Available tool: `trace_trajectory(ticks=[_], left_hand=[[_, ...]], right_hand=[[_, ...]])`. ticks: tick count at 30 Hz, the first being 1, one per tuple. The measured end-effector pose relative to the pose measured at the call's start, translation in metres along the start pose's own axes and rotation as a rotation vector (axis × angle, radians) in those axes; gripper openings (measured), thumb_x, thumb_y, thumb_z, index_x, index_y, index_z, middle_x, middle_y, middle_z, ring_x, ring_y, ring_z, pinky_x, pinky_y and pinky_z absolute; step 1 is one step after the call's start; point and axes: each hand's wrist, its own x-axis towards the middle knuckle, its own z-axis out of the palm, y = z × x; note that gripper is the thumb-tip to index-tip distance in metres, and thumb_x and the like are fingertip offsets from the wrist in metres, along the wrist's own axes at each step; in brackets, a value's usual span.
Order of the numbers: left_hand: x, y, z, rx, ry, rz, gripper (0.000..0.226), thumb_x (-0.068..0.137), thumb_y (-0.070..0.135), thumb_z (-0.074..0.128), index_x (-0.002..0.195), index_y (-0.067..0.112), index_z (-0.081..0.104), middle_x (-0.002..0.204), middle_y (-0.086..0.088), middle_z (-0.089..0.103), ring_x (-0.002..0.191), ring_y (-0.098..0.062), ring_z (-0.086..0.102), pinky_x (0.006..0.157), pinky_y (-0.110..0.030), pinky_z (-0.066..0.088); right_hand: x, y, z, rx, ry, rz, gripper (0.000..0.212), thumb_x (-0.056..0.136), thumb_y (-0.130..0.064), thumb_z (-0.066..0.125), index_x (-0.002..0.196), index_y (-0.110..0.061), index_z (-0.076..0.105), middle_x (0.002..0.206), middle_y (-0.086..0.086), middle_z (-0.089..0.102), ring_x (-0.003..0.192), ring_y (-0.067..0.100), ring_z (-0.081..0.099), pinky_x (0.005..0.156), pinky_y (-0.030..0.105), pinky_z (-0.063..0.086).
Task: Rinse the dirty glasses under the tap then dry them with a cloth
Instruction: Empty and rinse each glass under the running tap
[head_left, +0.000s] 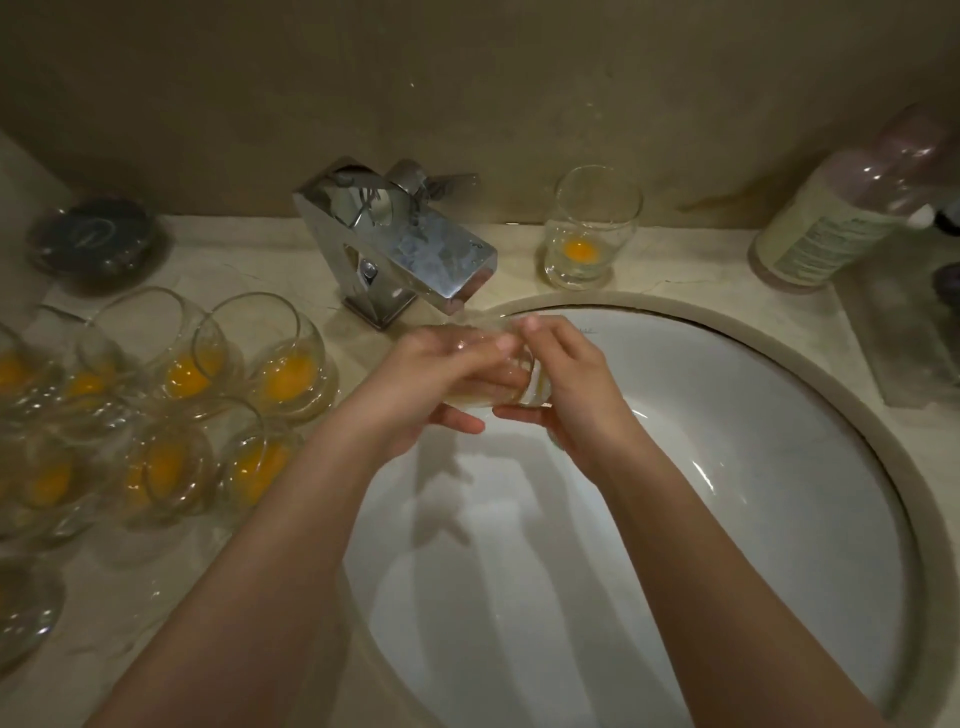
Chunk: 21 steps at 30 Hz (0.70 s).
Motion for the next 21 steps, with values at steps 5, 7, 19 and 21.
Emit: trace_trajectory(ticks=[5, 7, 19, 21], left_hand=[[0.006, 0.001, -0.005, -0.302, -0.023, -0.067, 0.015, 0.091, 0.023, 0.059, 0.097, 0.014, 0.069, 0.077, 0.0, 0.076, 0.069, -0.008, 0.074, 0.034, -0.009, 0.036], [0.006, -0.002, -0.005, -0.368, -0.054, -0.051, 0.024, 0.082, 0.023, 0.061, 0.101, 0.012, 0.069, 0.08, 0.0, 0.077, 0.071, -0.009, 0.074, 0.033, -0.009, 0.038], [0.01, -0.009, -0.003, -0.415, -0.012, -0.056, 0.021, 0.078, 0.019, 0.066, 0.097, 0.012, 0.071, 0.093, -0.006, 0.073, 0.078, -0.013, 0.071, 0.039, -0.01, 0.043], [0.011, -0.009, 0.002, -0.403, 0.005, -0.053, 0.014, 0.087, 0.016, 0.063, 0.098, 0.014, 0.071, 0.089, -0.001, 0.075, 0.077, -0.009, 0.073, 0.039, -0.01, 0.041]], right_hand=[[0.005, -0.008, -0.01, -0.045, -0.067, -0.037, 0.02, 0.093, -0.021, 0.064, 0.112, -0.018, 0.064, 0.116, 0.008, 0.062, 0.092, 0.018, 0.069, 0.076, 0.036, 0.061], [0.007, -0.014, -0.01, -0.092, -0.115, 0.052, 0.028, 0.097, -0.036, 0.056, 0.116, -0.017, 0.064, 0.112, 0.008, 0.068, 0.092, 0.02, 0.071, 0.075, 0.037, 0.061], [0.004, -0.012, -0.016, -0.133, -0.138, 0.056, 0.027, 0.092, -0.034, 0.062, 0.114, -0.017, 0.065, 0.104, 0.01, 0.067, 0.08, 0.021, 0.071, 0.07, 0.035, 0.06], [0.007, -0.015, -0.014, -0.15, -0.096, 0.097, 0.034, 0.093, -0.043, 0.058, 0.112, -0.016, 0.065, 0.099, 0.009, 0.069, 0.071, 0.022, 0.069, 0.062, 0.03, 0.057]])
